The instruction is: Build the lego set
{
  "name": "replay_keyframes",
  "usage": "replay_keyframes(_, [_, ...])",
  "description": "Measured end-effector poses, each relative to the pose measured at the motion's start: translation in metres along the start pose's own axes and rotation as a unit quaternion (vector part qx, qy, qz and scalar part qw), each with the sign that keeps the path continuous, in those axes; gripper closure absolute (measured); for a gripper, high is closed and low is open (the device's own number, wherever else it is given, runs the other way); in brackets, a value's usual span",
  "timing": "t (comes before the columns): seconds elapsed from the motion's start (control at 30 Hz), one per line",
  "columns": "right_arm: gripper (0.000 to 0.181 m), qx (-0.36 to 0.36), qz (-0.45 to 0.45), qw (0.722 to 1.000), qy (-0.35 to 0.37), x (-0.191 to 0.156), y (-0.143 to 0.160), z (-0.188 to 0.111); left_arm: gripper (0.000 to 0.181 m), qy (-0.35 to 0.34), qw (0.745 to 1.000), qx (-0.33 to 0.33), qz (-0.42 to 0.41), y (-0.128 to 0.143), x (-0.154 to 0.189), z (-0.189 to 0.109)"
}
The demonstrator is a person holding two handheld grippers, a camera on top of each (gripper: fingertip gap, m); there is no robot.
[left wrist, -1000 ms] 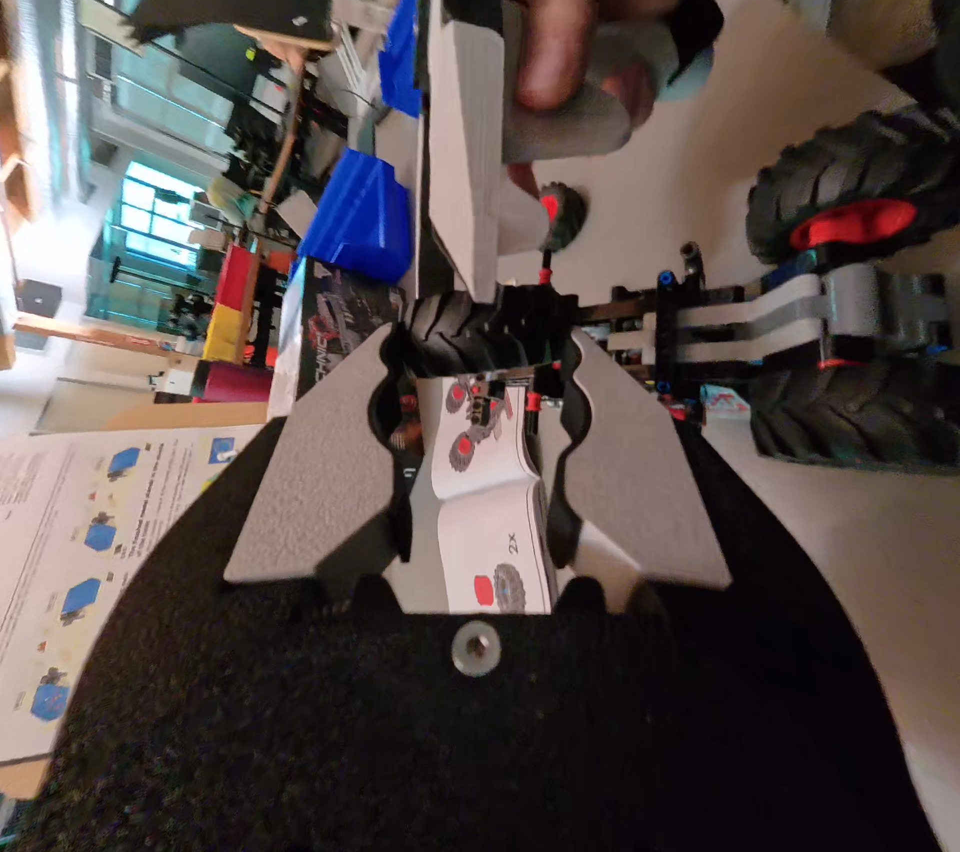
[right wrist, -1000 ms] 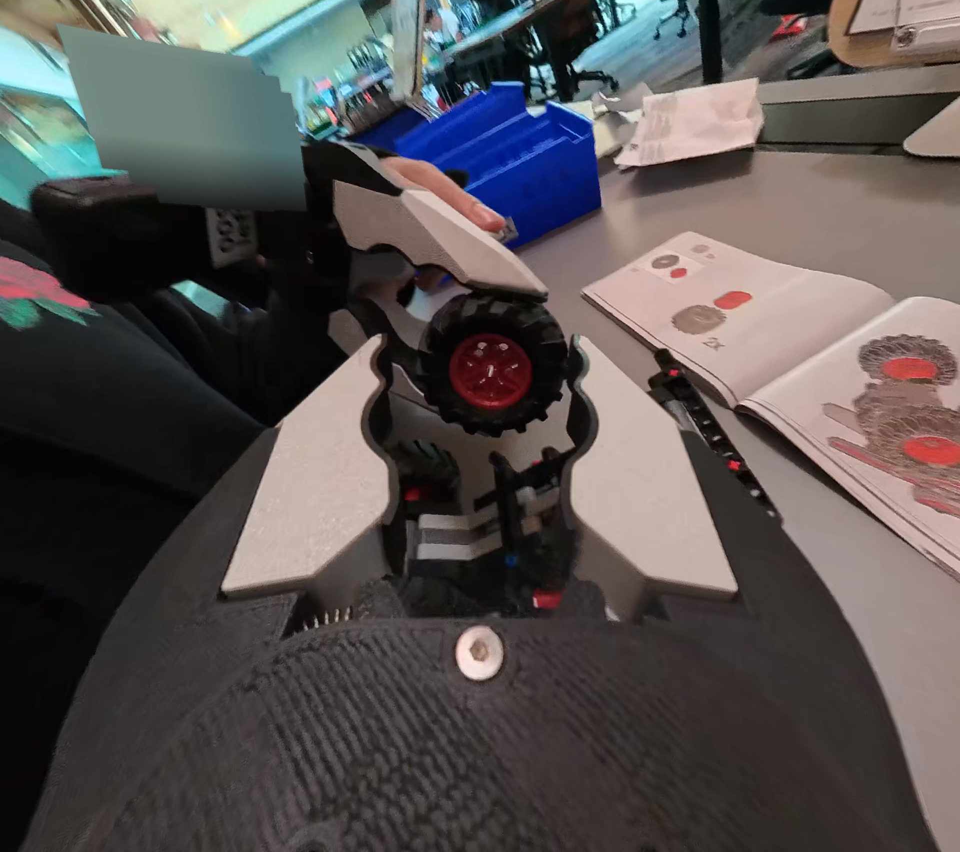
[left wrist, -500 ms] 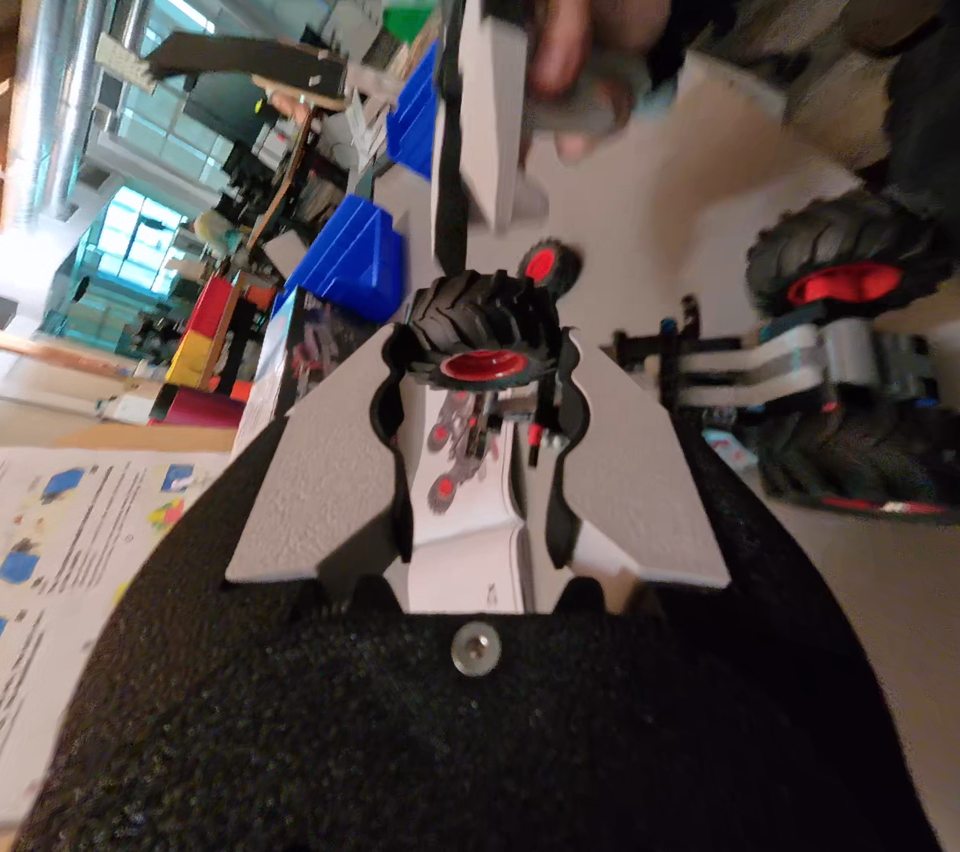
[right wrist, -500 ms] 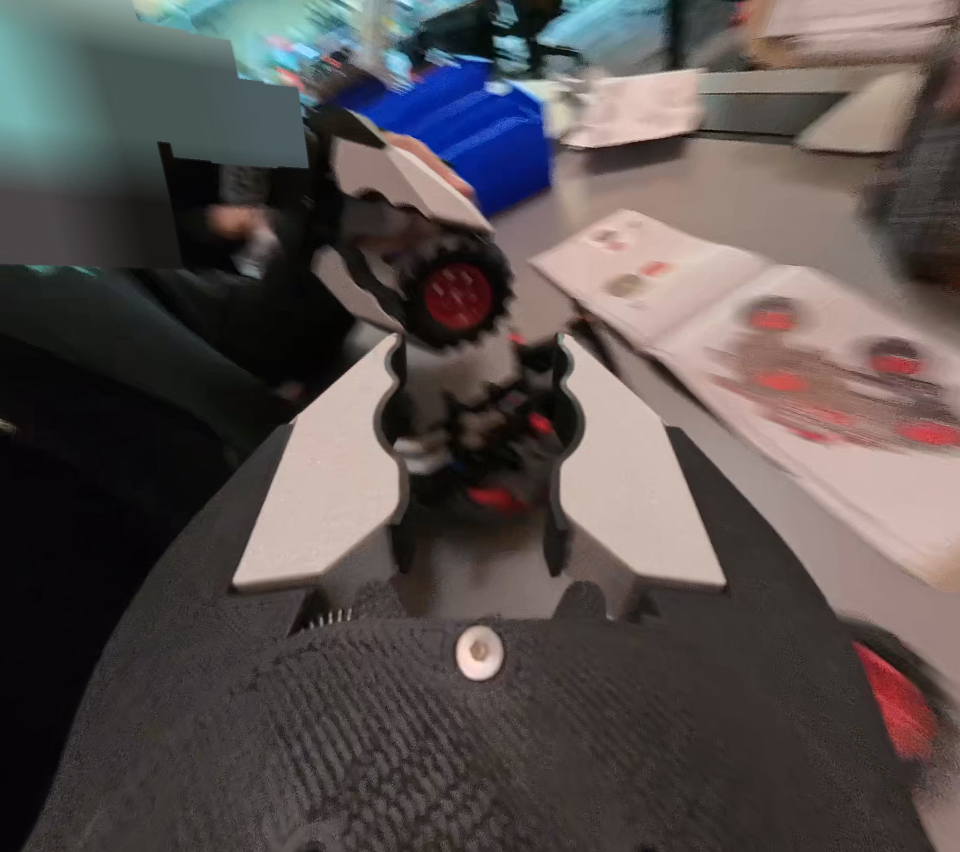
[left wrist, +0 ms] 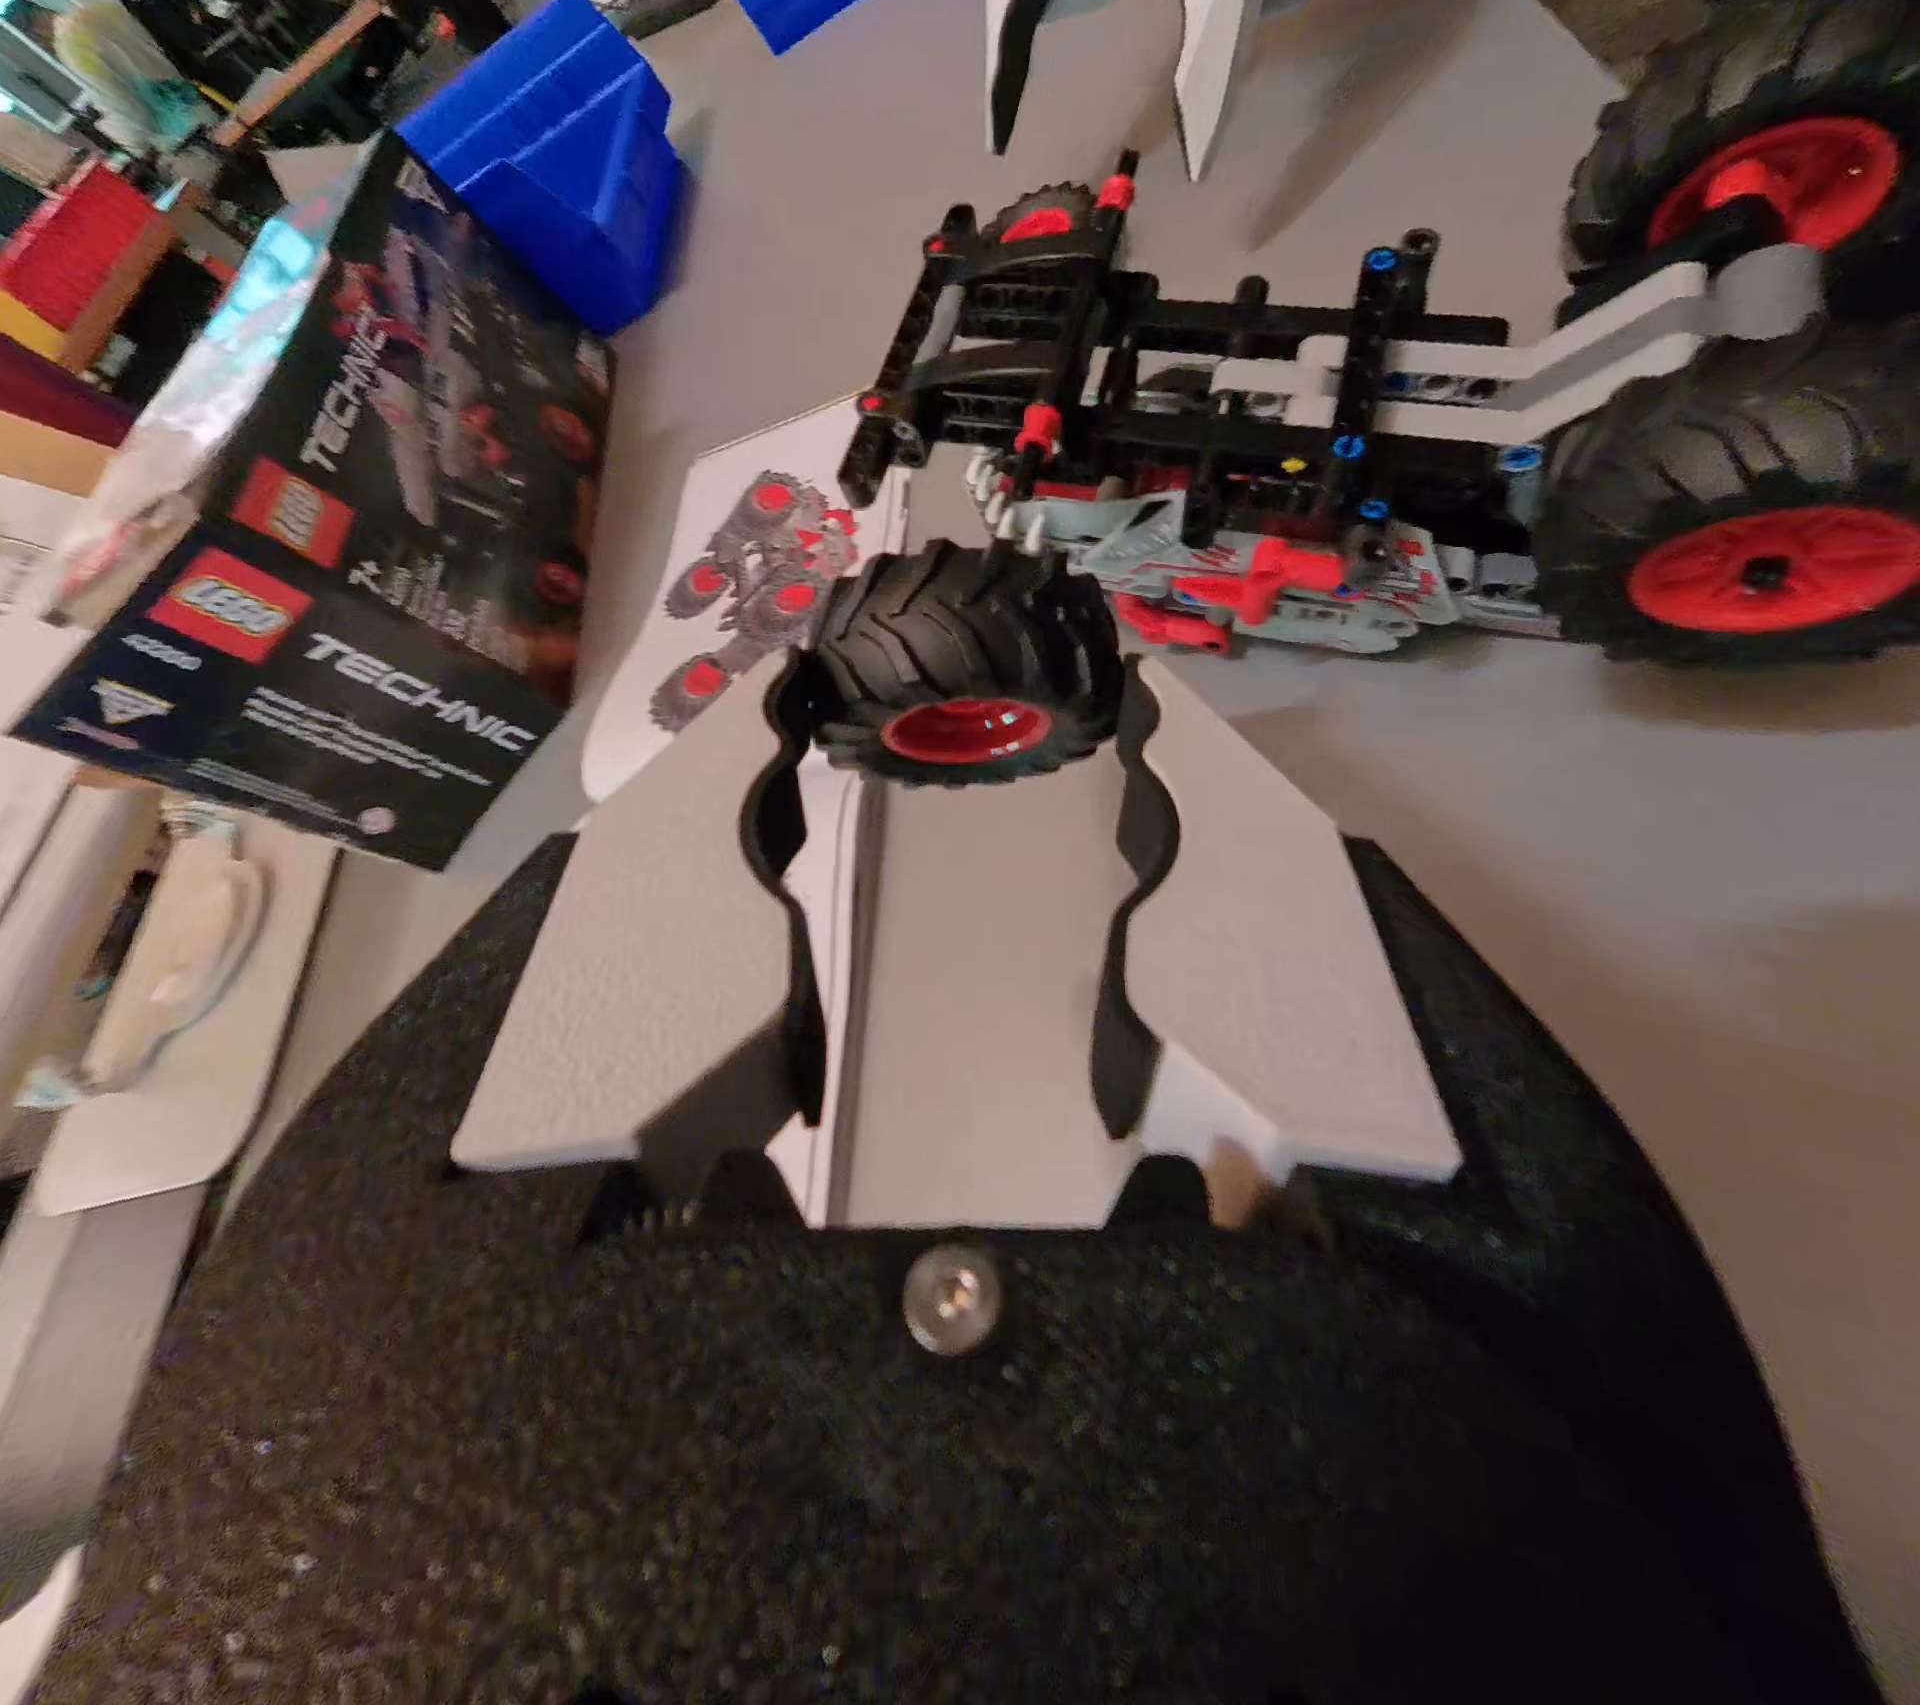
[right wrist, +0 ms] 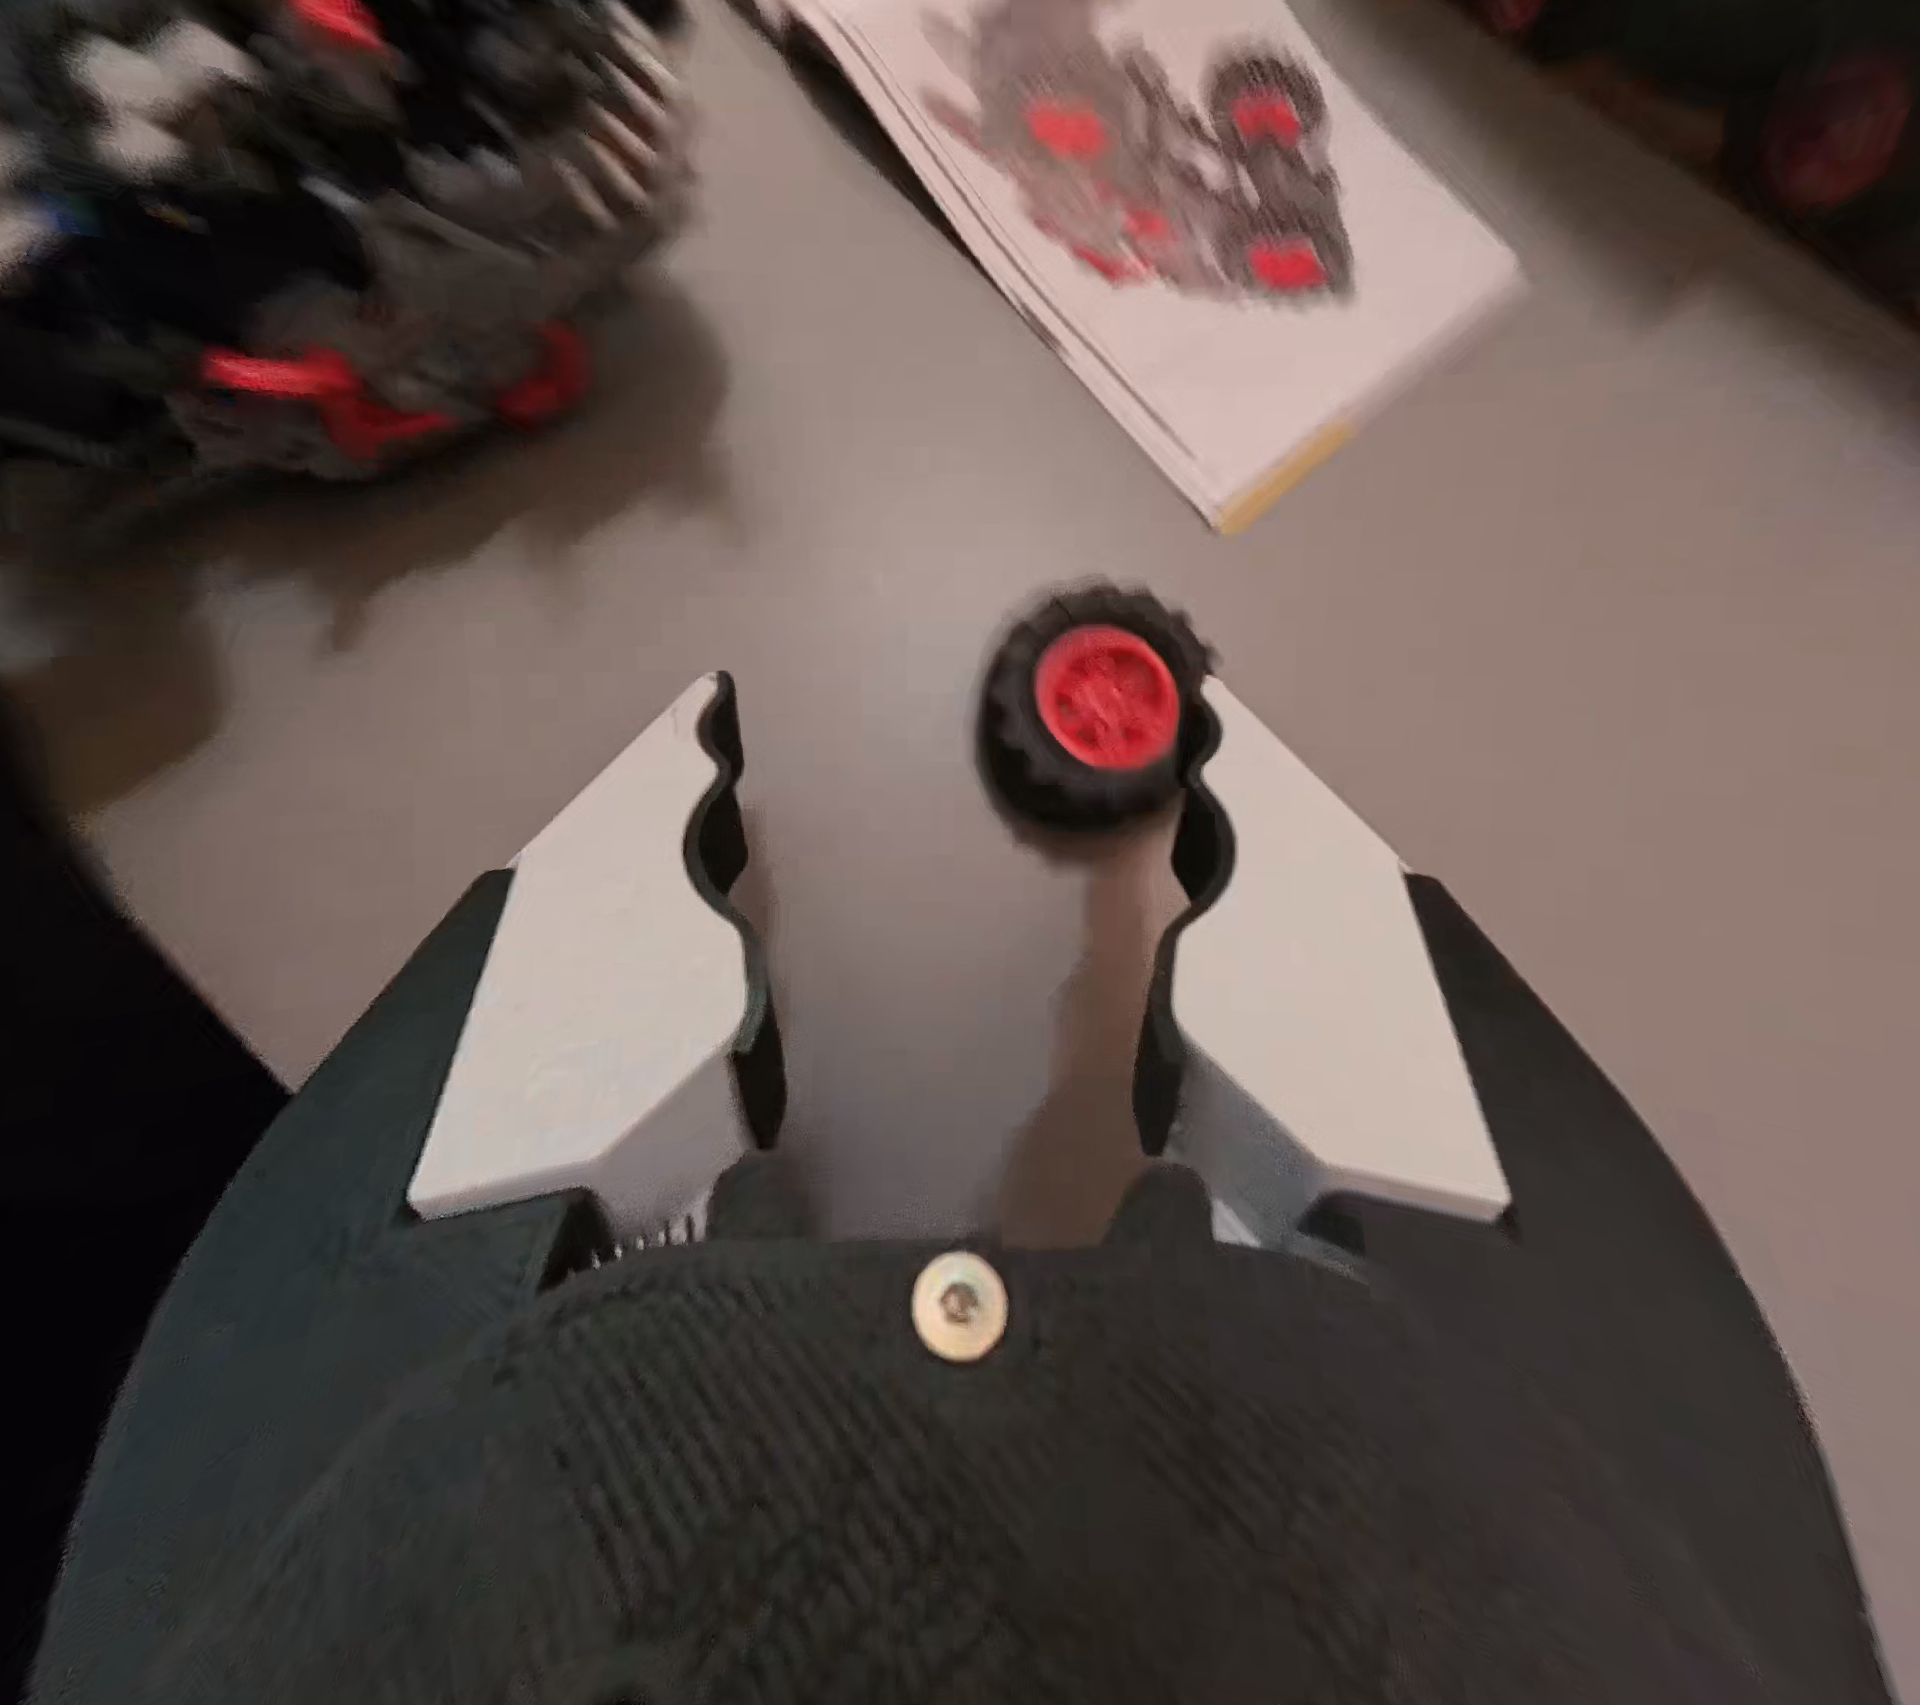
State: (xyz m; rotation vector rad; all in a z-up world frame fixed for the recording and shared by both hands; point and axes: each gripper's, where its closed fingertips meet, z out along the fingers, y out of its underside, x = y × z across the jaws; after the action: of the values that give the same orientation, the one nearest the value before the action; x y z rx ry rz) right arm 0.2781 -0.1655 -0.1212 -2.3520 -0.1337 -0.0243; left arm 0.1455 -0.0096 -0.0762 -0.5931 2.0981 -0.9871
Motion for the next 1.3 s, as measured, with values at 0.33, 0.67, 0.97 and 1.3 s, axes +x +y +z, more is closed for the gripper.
replay_keyframes(0.33, [0.159,0.208,-0.066,0.969,-0.119,-0.072,-0.084,-0.023,0.125,0.092,0.99,0.093,-0.046,-0.012,0.007,0.005])
replay_keyframes(0.67, [0.174,0.186,-0.117,0.969,-0.11,-0.079,-0.085,0.003,0.125,0.13,0.989,0.073,0.001,-0.014,0.008,0.015])
replay_keyframes(0.97, [0.174,0.196,-0.13,0.965,-0.117,-0.08,-0.088,0.007,0.125,0.147,0.986,0.074,0.005,-0.017,0.009,0.015])
replay_keyframes(1.3, [0.18,0.206,-0.149,0.96,-0.116,-0.081,-0.089,0.008,0.126,0.158,0.985,0.073,0.008,-0.023,0.013,0.016])
